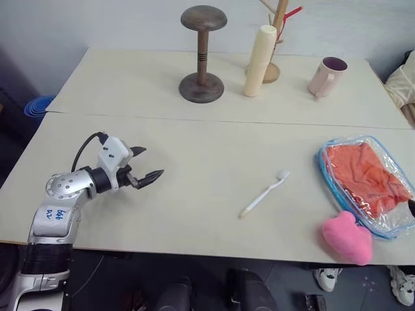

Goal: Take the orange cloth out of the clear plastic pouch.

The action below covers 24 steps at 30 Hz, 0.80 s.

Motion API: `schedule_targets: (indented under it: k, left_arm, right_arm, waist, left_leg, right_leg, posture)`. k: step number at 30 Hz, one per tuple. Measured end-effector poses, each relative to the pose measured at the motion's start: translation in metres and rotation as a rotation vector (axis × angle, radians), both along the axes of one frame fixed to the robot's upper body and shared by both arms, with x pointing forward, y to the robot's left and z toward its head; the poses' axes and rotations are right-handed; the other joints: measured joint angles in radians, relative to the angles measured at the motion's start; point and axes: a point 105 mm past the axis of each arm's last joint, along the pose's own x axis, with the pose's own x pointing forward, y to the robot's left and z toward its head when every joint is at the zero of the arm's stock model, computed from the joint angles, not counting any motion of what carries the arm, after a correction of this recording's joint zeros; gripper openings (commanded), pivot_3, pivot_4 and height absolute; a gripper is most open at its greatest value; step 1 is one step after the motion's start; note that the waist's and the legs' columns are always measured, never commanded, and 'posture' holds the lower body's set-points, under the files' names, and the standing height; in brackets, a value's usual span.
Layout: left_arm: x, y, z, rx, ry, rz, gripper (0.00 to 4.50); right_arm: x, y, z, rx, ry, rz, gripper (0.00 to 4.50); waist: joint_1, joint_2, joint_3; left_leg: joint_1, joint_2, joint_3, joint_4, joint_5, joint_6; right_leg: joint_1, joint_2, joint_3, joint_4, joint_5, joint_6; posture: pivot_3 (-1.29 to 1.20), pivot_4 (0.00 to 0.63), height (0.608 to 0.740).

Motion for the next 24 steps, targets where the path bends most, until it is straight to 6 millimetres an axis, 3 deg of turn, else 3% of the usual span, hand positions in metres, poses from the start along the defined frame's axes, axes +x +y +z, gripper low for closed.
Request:
schedule_targets:
  k: [24]
  left_arm:
    - [-0.0004,-0.0010,0.0000,-0.007,0.042,0.025,4.48]
  right_arm:
    - [0.0082,0.0023,-0.0027,-0.013,-0.007,-0.017,4.50]
  waist:
    - [0.002,0.000,0.000]
  left_leg:
    - [0.000,0.000,0.000,0.000,0.000,0.000]
  right_leg:
    - [0.000,0.000,0.000,0.000,0.000,0.000]
  posture:
    - [0.00,0.150,0.740]
